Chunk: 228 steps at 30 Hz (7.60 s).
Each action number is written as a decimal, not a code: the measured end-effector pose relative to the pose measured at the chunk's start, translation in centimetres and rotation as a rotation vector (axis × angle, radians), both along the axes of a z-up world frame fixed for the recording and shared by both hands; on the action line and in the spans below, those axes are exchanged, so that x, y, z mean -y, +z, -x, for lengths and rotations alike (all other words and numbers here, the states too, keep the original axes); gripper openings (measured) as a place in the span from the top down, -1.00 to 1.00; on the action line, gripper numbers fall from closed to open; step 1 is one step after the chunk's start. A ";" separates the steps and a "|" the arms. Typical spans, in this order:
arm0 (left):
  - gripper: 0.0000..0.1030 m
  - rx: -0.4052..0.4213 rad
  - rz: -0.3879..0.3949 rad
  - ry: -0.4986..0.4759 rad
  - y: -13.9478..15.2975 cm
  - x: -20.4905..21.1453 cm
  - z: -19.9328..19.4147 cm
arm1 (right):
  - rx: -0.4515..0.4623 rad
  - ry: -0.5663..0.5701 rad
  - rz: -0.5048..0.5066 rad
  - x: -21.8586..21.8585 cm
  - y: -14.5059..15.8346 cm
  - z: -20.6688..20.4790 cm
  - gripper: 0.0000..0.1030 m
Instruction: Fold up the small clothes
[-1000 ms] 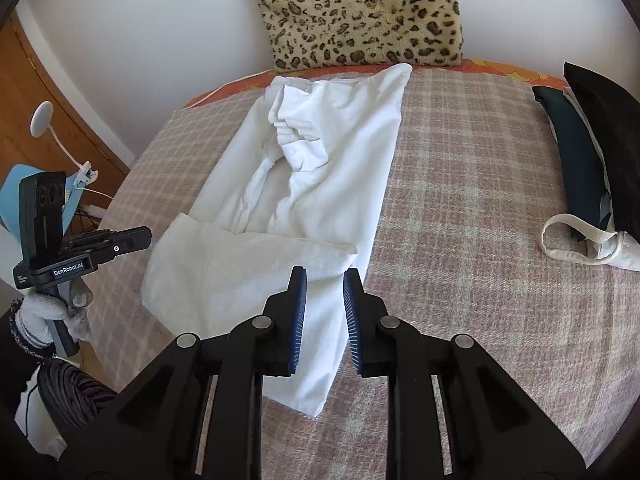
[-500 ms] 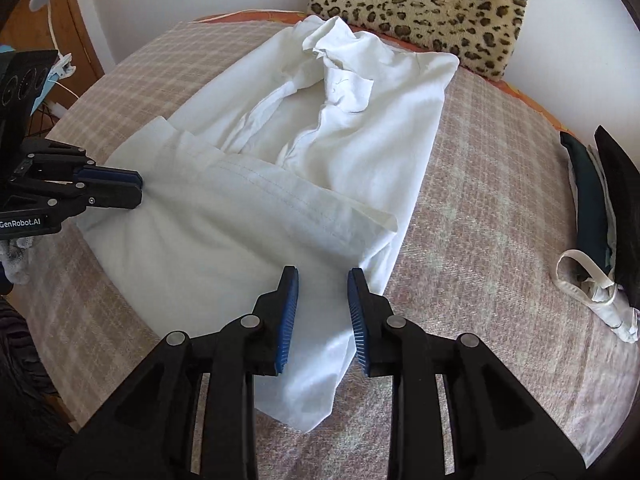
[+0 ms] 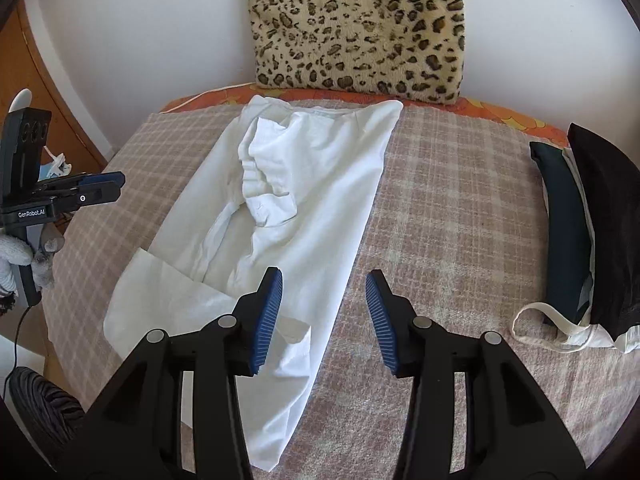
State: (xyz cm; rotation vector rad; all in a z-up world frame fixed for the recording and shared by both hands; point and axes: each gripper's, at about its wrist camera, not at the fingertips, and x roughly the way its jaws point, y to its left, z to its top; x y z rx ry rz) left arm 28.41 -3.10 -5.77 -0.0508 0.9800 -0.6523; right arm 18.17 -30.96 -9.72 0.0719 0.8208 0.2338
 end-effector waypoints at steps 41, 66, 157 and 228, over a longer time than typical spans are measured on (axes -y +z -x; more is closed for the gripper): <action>0.91 -0.062 0.209 0.040 -3.9 4.5 -17.6 | 0.030 -0.003 -0.231 2.6 2.1 -20.4 0.82; 0.93 0.021 0.117 -0.117 4.3 2.6 0.0 | 0.090 0.162 -0.145 -2.1 7.2 -1.8 0.82; 0.60 -0.067 -0.157 -0.404 -4.2 2.6 13.9 | -0.021 0.488 0.374 -10.8 -4.5 14.9 0.91; 0.16 -0.025 0.005 -0.272 -3.1 4.8 9.1 | -0.151 0.123 0.123 -6.1 -6.2 7.0 0.48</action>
